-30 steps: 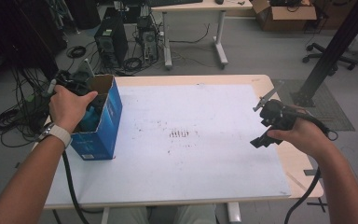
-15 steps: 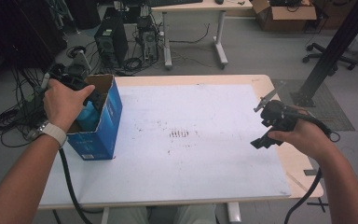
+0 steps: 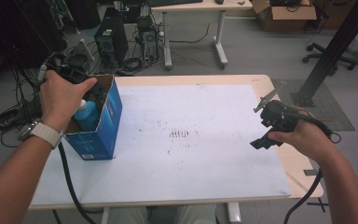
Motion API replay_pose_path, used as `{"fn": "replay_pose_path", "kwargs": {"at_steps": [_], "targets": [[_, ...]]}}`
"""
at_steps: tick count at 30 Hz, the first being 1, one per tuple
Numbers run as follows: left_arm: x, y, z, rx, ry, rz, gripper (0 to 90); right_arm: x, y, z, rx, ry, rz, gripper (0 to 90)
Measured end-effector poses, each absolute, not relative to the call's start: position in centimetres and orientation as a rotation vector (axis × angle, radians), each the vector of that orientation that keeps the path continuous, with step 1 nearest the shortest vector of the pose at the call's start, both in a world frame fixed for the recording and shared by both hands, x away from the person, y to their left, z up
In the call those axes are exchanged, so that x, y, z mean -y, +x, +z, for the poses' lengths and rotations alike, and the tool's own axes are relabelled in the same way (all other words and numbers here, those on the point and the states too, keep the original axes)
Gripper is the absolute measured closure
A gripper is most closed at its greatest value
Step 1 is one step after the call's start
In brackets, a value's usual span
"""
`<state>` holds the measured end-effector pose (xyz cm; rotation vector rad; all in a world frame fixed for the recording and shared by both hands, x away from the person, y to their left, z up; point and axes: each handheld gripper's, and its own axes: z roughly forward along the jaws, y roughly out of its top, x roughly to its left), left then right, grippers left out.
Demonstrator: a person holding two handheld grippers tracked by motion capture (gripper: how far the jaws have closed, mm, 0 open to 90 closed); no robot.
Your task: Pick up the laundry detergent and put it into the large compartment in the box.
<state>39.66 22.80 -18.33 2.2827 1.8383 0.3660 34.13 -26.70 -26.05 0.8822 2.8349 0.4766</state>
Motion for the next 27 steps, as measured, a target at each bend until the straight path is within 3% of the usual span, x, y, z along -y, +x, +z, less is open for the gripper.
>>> {"fn": "replay_pose_path", "kwargs": {"at_steps": [18, 27], "targets": [[-19.0, 36.3, -14.9, -1.638, 2.384, 0.343, 15.8, 26.7, 33.6, -25.7, -2.820, 0.892, 0.489, 10.8], [-16.3, 34.6, -15.0, -1.497, 2.461, 0.320, 8.7, 26.6, 33.2, -25.8, -2.815, 0.904, 0.487, 10.2]]}}
